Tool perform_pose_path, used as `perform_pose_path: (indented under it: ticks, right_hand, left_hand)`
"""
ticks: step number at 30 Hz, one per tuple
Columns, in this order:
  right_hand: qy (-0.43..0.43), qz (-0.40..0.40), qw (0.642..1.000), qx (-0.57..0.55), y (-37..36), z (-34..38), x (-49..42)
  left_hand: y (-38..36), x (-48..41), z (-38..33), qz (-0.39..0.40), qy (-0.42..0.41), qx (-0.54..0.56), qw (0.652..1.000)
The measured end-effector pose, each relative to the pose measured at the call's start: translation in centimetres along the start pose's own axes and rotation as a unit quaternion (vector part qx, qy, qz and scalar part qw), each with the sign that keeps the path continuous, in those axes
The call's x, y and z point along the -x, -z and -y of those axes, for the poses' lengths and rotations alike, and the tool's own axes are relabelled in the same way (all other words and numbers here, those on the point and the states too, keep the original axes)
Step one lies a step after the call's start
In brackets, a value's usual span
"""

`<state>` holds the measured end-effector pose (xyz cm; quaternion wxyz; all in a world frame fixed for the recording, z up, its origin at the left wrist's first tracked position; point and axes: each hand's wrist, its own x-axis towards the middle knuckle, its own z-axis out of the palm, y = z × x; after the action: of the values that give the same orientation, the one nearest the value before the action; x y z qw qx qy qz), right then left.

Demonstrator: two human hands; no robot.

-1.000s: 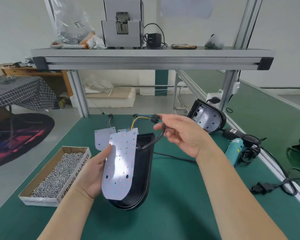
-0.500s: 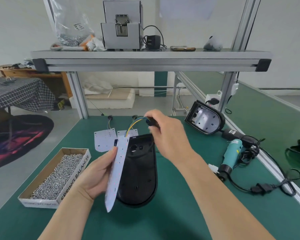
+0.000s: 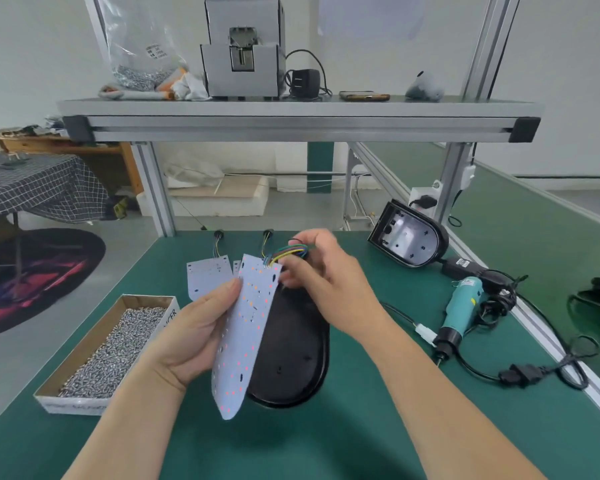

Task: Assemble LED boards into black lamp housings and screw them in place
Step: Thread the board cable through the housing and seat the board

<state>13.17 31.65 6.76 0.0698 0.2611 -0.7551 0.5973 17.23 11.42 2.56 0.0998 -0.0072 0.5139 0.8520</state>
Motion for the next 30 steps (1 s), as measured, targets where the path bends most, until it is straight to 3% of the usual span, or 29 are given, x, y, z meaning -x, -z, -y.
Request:
perform_pose_path:
  ticks: [5, 10, 16, 17, 20, 23, 26, 30]
  right_hand:
    - [0.125, 0.002, 0.961, 0.247, 0.2, -1.6, 0.6]
    - [0.133, 0.064, 0.950, 0.274, 0.8, -1.7, 0.5]
    - [0.179, 0.017, 0.942, 0.283, 0.8, -1.9, 0.1]
    - [0.180, 0.011, 0.943, 0.281, 0.8, -2.3, -0.2]
    - [0.064, 0.034, 0.983, 0.166, 1.3, -2.0, -0.7]
    - [-0.008, 0.139, 0.969, 0.202, 2.7, -2.0, -0.9]
    - [0.046, 0.214, 0.932, 0.288, 3.0, -1.7, -0.8]
    - [0.060, 0.164, 0.921, 0.347, 2.4, -1.8, -1.0]
  left_hand:
    - [0.3, -0.1, 0.2, 0.007, 0.000, -0.018, 1.000]
    - [0.0, 0.5, 0.2, 0.036, -0.013, -0.095, 0.995]
    - [-1.1, 0.6, 0.0, 0.070, -0.026, -0.166, 0.983]
    - [-1.3, 0.7, 0.0, 0.073, -0.026, -0.184, 0.980]
    - [-1.4, 1.0, -0.5, 0.085, -0.024, -0.234, 0.968]
    - [-1.5, 1.0, -1.2, 0.094, -0.038, -0.311, 0.945]
    - [-1.7, 1.0, -1.7, 0.102, -0.049, -0.382, 0.917]
    - [-2.4, 1.1, -1.6, 0.113, -0.056, -0.405, 0.906]
